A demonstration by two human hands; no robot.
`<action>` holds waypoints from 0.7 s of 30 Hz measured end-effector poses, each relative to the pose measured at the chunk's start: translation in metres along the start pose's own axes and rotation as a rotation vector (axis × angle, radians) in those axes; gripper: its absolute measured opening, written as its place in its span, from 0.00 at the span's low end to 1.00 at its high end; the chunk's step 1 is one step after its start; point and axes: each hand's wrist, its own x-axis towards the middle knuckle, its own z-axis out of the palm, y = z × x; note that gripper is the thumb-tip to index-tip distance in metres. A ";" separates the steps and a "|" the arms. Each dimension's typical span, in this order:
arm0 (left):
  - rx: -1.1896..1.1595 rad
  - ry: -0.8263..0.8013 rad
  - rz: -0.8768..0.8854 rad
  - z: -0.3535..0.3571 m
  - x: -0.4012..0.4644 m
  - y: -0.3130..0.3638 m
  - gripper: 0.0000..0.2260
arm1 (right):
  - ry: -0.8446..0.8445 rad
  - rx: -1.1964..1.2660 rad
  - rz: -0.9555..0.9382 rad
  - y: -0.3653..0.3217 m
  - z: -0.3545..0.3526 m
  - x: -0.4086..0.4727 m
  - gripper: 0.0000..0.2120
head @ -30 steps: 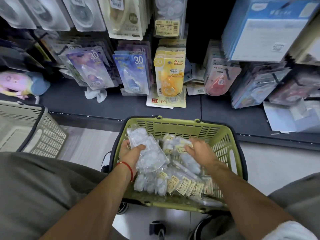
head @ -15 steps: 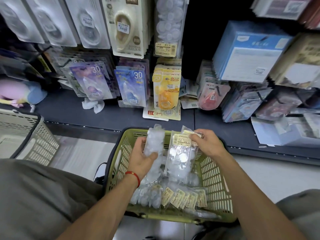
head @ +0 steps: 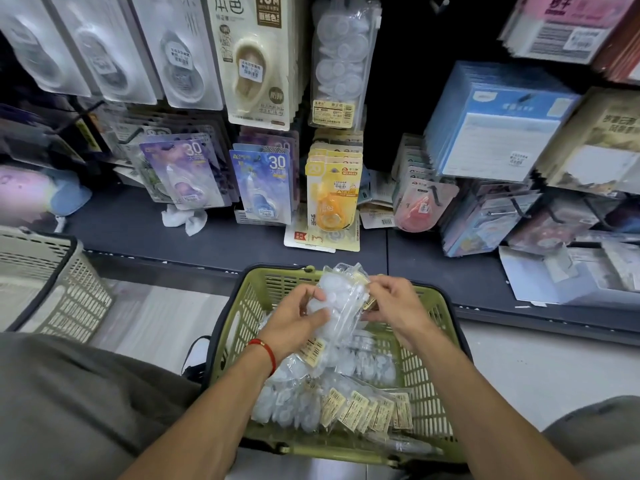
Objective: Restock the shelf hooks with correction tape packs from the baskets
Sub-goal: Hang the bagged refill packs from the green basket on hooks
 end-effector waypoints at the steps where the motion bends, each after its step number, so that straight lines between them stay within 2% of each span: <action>1: 0.022 0.032 0.004 -0.003 0.002 0.001 0.11 | 0.019 0.007 0.009 -0.001 0.000 0.000 0.13; 4: -0.042 0.225 -0.076 -0.010 0.007 0.000 0.19 | 0.127 0.120 0.048 -0.002 -0.001 0.001 0.16; 7: -0.466 0.438 -0.255 -0.015 0.009 -0.003 0.13 | 0.253 0.327 0.053 -0.007 -0.001 0.000 0.10; 9: -0.732 0.420 -0.318 -0.015 0.008 0.000 0.15 | 0.256 0.430 0.033 -0.008 0.005 -0.004 0.09; 11: -0.928 0.317 -0.270 -0.013 0.008 0.006 0.17 | 0.166 0.513 0.032 -0.008 0.015 -0.012 0.10; 14: -1.151 0.223 -0.244 -0.009 0.004 0.023 0.20 | 0.031 0.545 0.004 -0.004 0.030 -0.024 0.06; 17: -1.156 0.256 -0.159 -0.007 0.006 0.033 0.24 | -0.051 0.513 -0.011 -0.003 0.043 -0.035 0.14; 21: -0.994 0.306 -0.046 -0.011 0.004 0.047 0.33 | -0.200 0.294 -0.009 -0.017 0.036 -0.041 0.23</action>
